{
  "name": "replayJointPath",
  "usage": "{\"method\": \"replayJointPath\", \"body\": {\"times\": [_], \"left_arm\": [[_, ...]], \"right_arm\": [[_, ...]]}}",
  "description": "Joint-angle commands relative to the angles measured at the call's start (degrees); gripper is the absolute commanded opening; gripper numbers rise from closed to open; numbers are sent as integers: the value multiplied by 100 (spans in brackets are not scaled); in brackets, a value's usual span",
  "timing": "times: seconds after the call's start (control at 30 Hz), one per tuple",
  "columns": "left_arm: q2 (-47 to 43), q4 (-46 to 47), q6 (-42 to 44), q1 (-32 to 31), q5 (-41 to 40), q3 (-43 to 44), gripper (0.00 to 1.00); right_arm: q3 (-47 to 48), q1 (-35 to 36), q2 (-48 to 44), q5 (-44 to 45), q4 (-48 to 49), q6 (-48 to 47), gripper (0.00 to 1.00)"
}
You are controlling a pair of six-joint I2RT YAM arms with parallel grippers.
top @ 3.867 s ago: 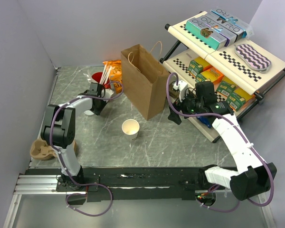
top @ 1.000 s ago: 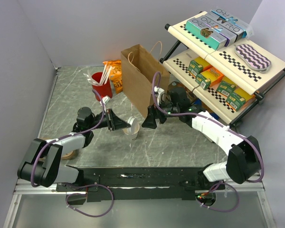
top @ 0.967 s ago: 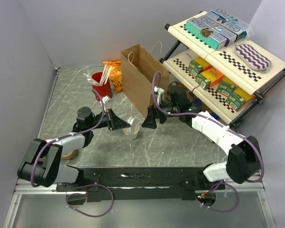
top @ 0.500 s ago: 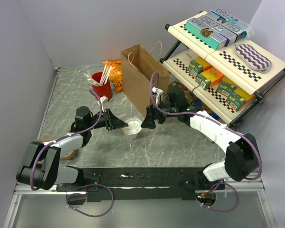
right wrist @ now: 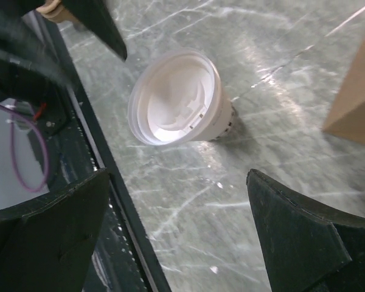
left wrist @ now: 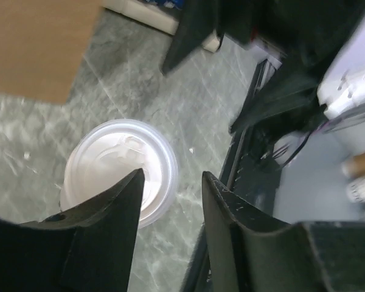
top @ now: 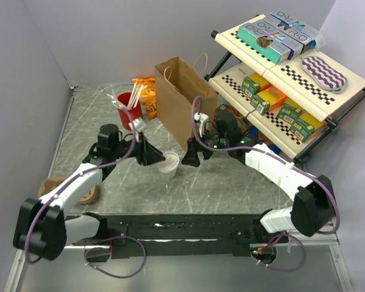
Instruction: Pack the takeout coffee
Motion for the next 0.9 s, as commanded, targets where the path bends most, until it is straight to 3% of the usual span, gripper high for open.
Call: {"method": "replayJointPath", "body": {"times": [0.0, 0.13, 0.33, 0.7, 0.87], "left_arm": [[-532, -2056, 2737, -914, -1232, 524, 53], [-629, -2348, 3369, -1792, -2194, 594, 53], [-418, -2340, 3810, -2154, -3161, 638, 48], [-93, -2234, 3548, -2410, -3856, 963, 44], [48, -2208, 3415, -2410, -3620, 1051, 44]], "right_arm": [[256, -55, -748, 319, -345, -496, 100], [484, -213, -1091, 671, -863, -497, 100], [555, -494, -1574, 952, -1067, -383, 100], [326, -907, -2049, 917, -847, -207, 100], [282, -960, -2076, 856, -882, -215, 100]]}}
